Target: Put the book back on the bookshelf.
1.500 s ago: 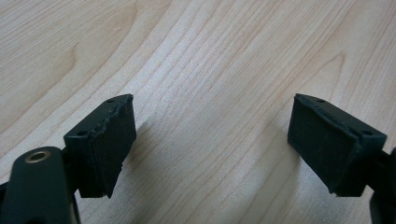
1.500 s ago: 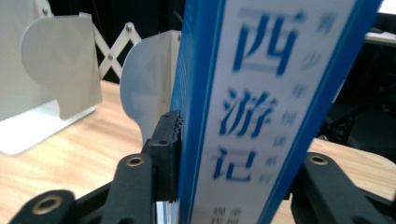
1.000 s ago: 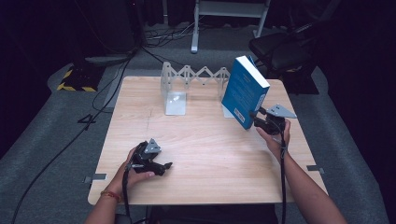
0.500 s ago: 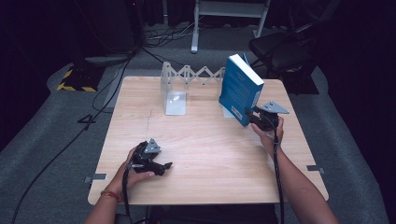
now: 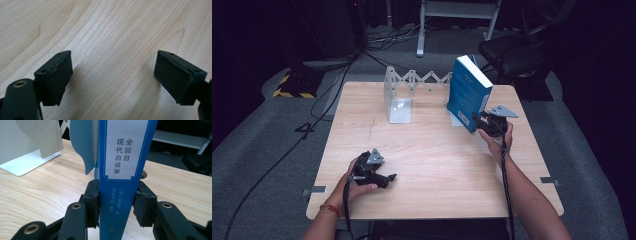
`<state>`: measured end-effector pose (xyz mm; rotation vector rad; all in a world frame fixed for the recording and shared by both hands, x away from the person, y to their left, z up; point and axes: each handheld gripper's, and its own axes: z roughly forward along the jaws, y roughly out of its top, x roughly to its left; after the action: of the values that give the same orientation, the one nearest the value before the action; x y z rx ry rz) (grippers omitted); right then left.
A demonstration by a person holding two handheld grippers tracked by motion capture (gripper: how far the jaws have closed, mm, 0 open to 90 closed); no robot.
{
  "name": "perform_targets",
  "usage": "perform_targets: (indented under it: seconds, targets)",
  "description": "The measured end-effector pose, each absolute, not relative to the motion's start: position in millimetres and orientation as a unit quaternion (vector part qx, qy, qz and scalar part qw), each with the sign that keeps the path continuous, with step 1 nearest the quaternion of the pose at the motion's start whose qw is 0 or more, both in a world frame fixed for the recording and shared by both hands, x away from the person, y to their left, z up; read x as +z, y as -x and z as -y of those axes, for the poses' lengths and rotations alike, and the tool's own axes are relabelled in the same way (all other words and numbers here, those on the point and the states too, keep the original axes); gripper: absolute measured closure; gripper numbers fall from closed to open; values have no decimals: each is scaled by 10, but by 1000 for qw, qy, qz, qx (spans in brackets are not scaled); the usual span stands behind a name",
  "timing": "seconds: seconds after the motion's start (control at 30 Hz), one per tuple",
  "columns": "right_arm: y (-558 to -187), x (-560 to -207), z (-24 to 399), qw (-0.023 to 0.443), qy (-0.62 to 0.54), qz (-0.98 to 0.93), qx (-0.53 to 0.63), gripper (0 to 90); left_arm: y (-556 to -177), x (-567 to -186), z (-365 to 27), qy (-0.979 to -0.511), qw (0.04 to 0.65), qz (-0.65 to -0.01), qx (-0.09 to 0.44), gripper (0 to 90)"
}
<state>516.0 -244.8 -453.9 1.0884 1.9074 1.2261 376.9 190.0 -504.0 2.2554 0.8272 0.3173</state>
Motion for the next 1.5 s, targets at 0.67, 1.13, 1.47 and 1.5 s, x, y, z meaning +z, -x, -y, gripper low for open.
perform_targets:
  seconds: [0.67, 1.13, 1.47, 1.5]
  targets:
    - [-4978, -4305, 2626, 287, -380, -757, 447, 510, -3767, -5040, -1899, -871, 351, -321, 122, 158]
    - [-4835, -4146, 2675, 243, -339, -813, 406, 412, -3768, -5040, -1899, -871, 351, -321, 122, 158]
    - [-4654, -4093, 2752, 227, -306, -841, 384, 324, -3768, -5040, -1899, -871, 351, -321, 123, 157]
    - [-4633, -4095, 2761, 225, -308, -842, 380, 319, -3765, -5042, -1897, -870, 352, -322, 122, 157]
